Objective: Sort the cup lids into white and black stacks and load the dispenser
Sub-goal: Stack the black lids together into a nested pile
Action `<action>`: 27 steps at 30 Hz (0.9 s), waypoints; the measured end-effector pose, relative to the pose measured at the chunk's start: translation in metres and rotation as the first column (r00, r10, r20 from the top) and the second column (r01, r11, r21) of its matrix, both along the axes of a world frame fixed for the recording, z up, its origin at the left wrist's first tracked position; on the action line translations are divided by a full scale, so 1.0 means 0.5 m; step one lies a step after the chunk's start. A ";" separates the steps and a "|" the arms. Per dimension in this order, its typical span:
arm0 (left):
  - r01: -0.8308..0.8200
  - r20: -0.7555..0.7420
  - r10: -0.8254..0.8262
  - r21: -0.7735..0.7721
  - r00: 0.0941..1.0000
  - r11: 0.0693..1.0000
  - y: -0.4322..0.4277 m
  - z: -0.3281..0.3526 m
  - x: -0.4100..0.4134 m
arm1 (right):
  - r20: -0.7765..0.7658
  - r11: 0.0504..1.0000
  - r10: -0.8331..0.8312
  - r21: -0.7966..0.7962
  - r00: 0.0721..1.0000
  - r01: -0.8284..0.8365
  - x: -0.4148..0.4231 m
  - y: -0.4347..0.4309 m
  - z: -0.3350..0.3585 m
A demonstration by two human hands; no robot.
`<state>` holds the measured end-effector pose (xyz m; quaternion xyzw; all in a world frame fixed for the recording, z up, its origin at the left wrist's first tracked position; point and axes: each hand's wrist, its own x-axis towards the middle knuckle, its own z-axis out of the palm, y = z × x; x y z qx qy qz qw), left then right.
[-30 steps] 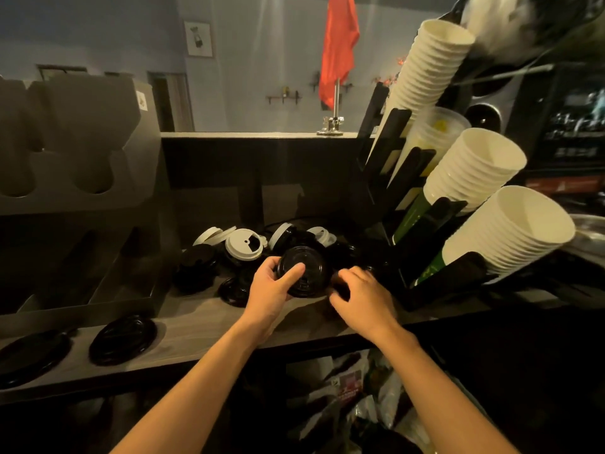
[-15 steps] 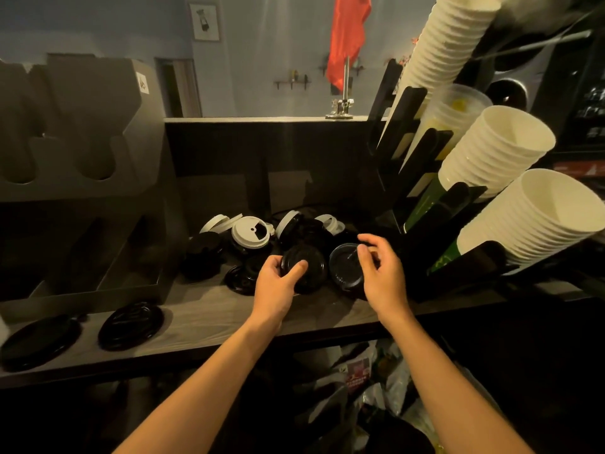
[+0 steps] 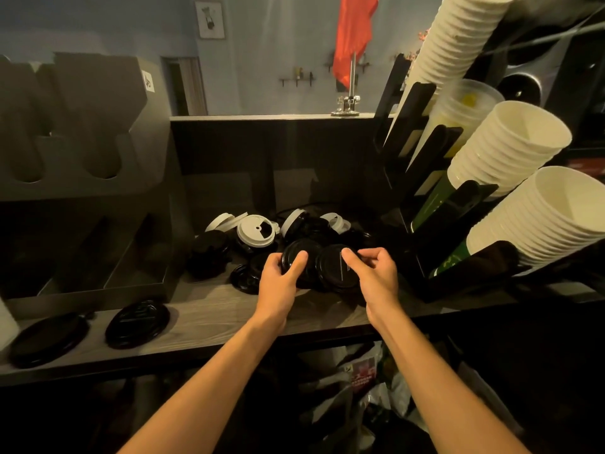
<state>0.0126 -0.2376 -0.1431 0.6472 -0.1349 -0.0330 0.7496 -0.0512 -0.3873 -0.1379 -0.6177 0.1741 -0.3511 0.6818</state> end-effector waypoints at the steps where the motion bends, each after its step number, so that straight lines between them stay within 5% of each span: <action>1: 0.005 -0.009 -0.005 -0.013 1.000 1.000 0.001 0.001 -0.001 | -0.027 0.999 -0.013 -0.045 1.000 0.012 0.001 0.001 -0.001; 7: 0.003 -0.089 -0.015 -0.136 0.996 0.991 0.004 0.009 0.001 | -0.069 0.954 0.047 -0.292 0.997 -0.065 0.017 0.007 0.006; 12: 0.014 -0.068 -0.022 -0.115 0.997 0.993 0.007 0.004 0.005 | -0.035 0.986 0.123 -0.108 0.992 -0.126 0.022 0.032 0.005; 17: 0.079 -0.146 -0.115 -0.228 0.983 0.970 0.009 0.009 0.002 | -0.144 0.982 0.111 -0.136 0.983 -0.131 0.018 0.031 -0.004; 27: 0.141 -0.050 -0.147 -0.102 0.988 0.985 0.003 0.005 -0.009 | -0.239 0.842 -0.051 -0.532 0.970 -0.087 0.007 0.042 0.003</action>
